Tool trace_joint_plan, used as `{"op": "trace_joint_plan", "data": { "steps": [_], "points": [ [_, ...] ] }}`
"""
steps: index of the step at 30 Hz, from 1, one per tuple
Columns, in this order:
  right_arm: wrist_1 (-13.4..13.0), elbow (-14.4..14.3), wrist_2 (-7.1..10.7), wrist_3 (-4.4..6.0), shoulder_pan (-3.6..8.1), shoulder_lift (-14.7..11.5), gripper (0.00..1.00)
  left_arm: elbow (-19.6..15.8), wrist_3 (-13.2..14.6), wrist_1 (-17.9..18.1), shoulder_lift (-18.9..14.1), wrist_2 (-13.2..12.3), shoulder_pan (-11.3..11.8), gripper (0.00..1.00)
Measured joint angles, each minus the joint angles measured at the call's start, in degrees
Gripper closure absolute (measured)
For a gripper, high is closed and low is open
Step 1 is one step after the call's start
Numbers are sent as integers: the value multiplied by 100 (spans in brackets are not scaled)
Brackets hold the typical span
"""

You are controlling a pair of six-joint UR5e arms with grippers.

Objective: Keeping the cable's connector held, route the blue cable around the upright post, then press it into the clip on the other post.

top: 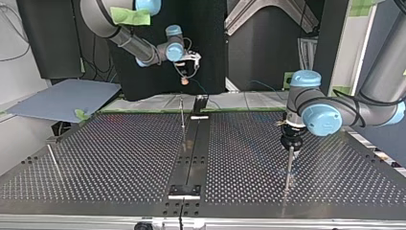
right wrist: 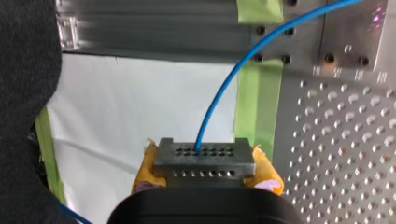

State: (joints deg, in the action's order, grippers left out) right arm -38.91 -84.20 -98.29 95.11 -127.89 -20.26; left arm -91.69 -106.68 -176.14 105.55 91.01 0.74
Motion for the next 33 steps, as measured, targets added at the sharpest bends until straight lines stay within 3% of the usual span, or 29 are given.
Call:
{"op": "trace_joint_plan", "data": {
  "steps": [5,11,20,27,33],
  "points": [
    [-274,-191,-11,24,114,47,100,-1,-1,0,1,0,-3,0],
    [-467,-306,-116,36,222,252,100,0,-1,0,0,0,-5,0],
    [-766,-475,-175,70,390,310,100,1,-2,-3,3,0,-4,0],
    [-917,-605,-202,59,464,264,100,0,-5,-3,16,5,-12,0],
    [-1178,-885,-229,42,497,6,100,-3,-15,-3,19,6,-21,0]
  ]
}}
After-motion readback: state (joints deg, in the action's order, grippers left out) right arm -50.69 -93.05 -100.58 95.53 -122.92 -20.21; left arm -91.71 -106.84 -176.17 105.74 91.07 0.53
